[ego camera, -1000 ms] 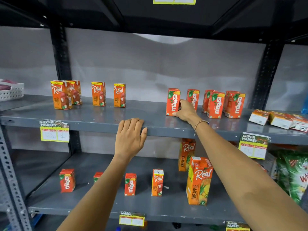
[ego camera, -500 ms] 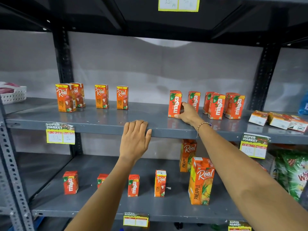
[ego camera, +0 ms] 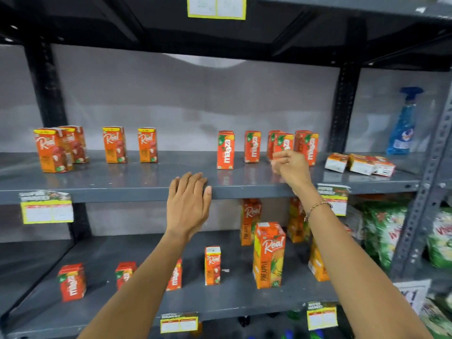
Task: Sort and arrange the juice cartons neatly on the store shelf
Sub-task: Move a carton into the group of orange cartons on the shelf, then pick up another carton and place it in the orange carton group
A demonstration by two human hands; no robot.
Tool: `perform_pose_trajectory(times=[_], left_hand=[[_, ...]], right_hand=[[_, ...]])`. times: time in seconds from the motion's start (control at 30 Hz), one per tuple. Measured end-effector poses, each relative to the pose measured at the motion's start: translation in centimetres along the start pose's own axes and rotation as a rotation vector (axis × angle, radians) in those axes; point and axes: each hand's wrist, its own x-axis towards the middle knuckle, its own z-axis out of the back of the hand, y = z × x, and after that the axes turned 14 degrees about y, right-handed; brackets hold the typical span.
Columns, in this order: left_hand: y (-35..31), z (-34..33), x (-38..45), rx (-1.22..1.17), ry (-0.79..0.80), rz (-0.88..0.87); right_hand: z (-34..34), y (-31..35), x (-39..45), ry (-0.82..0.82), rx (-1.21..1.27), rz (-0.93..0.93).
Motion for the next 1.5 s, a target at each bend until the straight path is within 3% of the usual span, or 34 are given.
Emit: perform_pose_trajectory(times=[0.3,0.57,0.67,0.8,0.9,1.33,1.5], left_hand=[[-15.9,-3.7,2.9,-0.055,0.097,-0.091],[-21.6,-6.0,4.2,-0.019,0.083,-0.069],[-21.4,-6.7,4.4,0.015,0.034,-0.067],[-21.3,-7.6,4.4,0.038,-0.043,-0.072],[-21.3,-7.8,4.4,0.049,-0.086,-0.074],[-21.2,-7.5,4.3,0.054,-0.074,-0.070],[-21.2,-7.4,4.2,0.063,-0.041,-0.075]], right_hand=[[12.4,-4.6,0.3,-0.375,0.042,-0.191],[19.8,-7.5,0.7,-0.620,-0.009,-0.320],[21.8,-9.0,1.5,-0.546,-0.095,-0.412],[23.5,-9.4,2.7,-0.228,-0.212,-0.502],[24.5,-9.4,3.4,-0.092,-0.214,-0.511],[23.3,-8.8,3.6,-0.162,-0.316,-0.518],[24.6,-8.1,3.6,-0.083,-0.206,-0.550]])
